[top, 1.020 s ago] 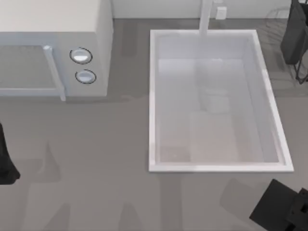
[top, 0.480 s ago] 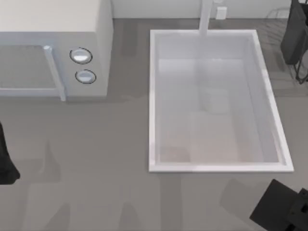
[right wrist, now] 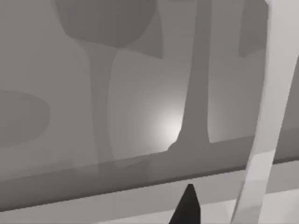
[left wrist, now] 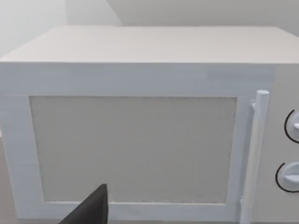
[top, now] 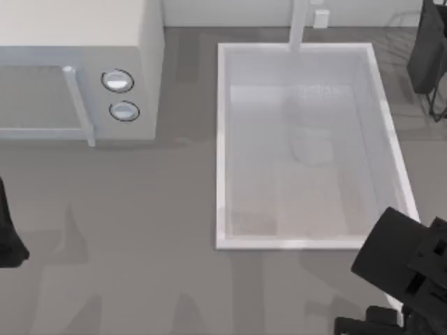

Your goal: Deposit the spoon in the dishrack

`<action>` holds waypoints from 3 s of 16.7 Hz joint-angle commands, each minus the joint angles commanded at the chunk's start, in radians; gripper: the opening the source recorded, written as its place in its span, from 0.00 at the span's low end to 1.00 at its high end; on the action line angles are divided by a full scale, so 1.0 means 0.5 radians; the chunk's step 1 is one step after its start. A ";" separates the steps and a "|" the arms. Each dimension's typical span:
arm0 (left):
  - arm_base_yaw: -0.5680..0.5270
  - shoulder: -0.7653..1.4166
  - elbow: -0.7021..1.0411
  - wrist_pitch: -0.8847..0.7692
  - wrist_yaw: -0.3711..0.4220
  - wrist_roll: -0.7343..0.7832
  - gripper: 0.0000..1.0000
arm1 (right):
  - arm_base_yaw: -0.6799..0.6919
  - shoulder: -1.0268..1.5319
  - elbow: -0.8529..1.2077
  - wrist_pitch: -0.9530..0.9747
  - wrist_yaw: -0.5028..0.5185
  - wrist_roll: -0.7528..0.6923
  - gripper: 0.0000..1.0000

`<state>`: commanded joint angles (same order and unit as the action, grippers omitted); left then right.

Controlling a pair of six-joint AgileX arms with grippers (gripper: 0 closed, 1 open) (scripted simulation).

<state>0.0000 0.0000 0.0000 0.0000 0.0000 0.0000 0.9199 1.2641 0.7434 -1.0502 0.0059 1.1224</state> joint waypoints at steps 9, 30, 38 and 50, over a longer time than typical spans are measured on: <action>0.000 0.000 0.000 0.000 0.000 0.000 1.00 | -0.042 -0.188 0.900 -1.095 0.001 -0.051 0.00; 0.000 0.000 0.000 0.000 0.000 0.000 1.00 | -2.118 -0.347 0.897 0.813 -0.810 -1.438 0.00; 0.000 0.000 0.000 0.000 0.000 0.000 1.00 | -3.073 -0.539 0.811 1.772 -1.226 -2.181 0.00; 0.000 0.000 0.000 0.000 0.000 0.000 1.00 | -2.998 -0.218 0.787 2.131 -1.132 -2.203 0.00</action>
<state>0.0000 0.0000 0.0000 0.0000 0.0000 0.0000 -0.5790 1.1549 1.1371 0.0155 -0.5602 0.0210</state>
